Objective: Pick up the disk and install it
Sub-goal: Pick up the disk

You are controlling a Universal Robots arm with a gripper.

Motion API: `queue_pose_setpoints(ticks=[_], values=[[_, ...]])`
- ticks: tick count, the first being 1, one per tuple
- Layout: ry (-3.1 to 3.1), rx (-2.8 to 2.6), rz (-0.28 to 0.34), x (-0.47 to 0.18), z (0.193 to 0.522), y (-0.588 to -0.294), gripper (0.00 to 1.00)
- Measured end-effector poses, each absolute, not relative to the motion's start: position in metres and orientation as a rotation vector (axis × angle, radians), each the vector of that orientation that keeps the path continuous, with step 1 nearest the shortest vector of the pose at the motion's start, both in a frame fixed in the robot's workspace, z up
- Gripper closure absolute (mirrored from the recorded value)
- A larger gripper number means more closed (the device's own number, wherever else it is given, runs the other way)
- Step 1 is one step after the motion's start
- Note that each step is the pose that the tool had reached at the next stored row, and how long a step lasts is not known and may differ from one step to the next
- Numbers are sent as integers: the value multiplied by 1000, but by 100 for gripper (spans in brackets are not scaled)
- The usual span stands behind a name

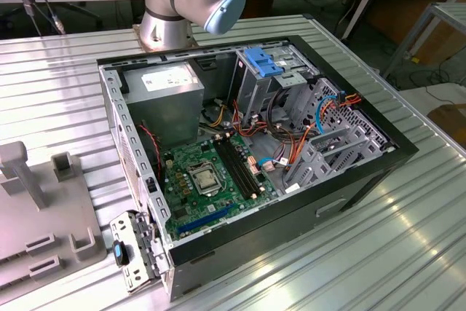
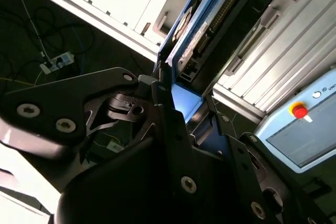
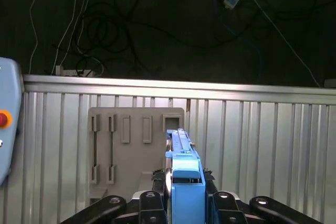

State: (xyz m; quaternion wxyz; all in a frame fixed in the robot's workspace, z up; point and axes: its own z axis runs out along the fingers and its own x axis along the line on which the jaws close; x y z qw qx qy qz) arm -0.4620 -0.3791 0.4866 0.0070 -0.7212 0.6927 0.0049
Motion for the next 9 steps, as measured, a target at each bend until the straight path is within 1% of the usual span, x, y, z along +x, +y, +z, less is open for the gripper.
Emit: queue_pose_setpoints(ticks=[9], values=[[2166, -2255, 16, -462, 508, -379, 63]])
